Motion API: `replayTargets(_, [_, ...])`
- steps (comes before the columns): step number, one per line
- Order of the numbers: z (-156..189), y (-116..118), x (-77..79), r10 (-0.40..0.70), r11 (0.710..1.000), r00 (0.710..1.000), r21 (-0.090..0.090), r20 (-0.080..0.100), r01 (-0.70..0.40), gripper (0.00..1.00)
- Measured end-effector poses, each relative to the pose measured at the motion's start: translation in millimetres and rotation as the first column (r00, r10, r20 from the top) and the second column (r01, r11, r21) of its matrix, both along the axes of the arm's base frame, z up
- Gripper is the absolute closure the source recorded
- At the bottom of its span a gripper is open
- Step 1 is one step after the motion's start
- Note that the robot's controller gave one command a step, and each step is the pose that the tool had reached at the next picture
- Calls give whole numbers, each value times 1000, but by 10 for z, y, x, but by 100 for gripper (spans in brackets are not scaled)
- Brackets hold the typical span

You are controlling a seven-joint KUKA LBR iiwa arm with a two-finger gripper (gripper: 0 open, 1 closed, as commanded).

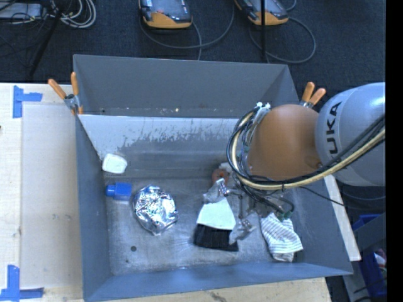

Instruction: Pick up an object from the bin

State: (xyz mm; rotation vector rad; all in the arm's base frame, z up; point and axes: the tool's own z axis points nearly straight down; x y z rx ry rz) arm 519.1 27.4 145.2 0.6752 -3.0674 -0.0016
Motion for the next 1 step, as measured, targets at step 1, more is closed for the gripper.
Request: replayTargets(1, [-121,-28,0,3,1000,1000,0,-3,-3,0])
